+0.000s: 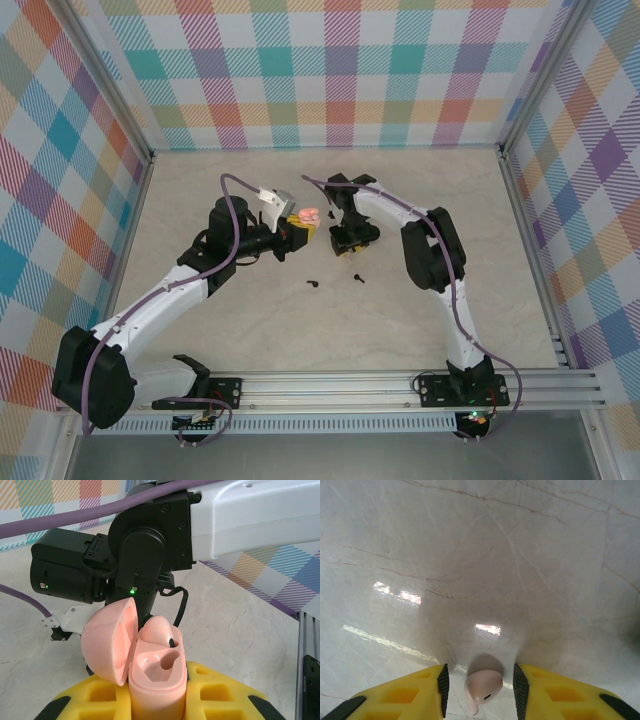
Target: Insert wireless bluetooth earbuds into charging case
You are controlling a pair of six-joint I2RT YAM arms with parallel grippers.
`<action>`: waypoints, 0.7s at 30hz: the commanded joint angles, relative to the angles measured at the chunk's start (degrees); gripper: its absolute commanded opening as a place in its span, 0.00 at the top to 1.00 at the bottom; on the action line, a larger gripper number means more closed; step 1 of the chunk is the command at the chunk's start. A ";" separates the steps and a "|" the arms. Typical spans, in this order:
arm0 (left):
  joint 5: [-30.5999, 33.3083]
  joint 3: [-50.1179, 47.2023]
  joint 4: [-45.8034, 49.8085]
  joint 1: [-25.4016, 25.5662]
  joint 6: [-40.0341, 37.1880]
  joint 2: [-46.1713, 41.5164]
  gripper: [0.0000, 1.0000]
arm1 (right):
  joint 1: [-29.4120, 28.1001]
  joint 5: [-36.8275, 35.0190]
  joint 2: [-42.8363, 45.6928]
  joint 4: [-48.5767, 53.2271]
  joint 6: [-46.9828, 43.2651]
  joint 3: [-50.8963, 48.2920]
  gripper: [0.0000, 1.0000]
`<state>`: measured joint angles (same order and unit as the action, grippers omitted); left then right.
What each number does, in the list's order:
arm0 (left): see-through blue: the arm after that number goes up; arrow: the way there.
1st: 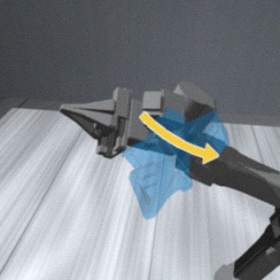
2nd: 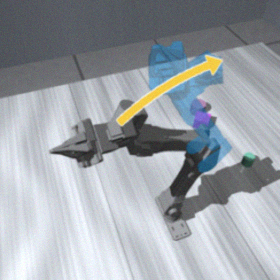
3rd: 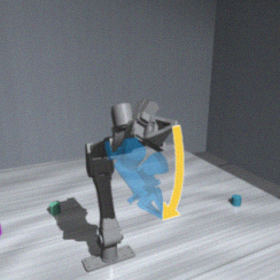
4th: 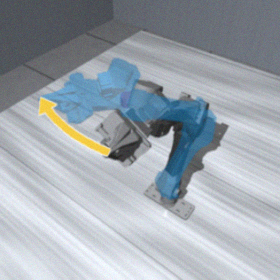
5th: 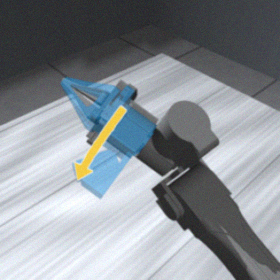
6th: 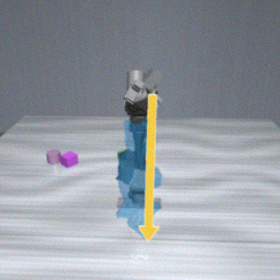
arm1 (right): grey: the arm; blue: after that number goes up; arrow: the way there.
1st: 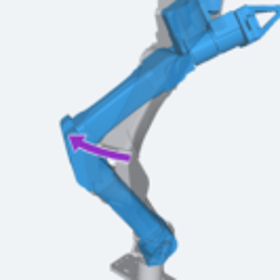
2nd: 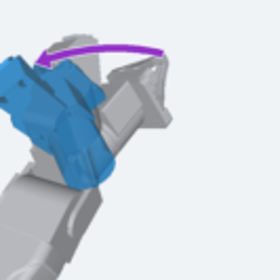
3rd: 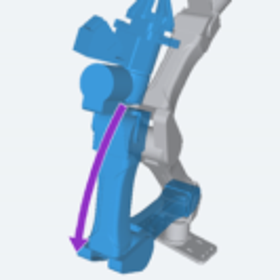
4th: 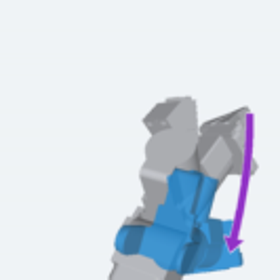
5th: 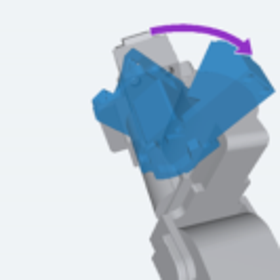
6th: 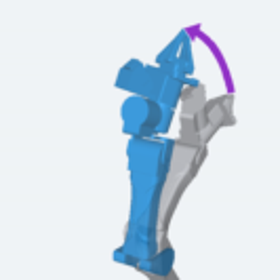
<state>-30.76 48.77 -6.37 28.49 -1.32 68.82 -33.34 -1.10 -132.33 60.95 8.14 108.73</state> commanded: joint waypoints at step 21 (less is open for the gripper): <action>0.09 0.09 -1.45 0.25 -0.35 -0.91 0.93 | 0.29 1.10 -2.65 4.53 0.64 1.55 0.64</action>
<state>-30.74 48.77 -6.35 28.49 -1.32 68.82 -33.19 -1.08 -132.97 62.13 8.51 109.62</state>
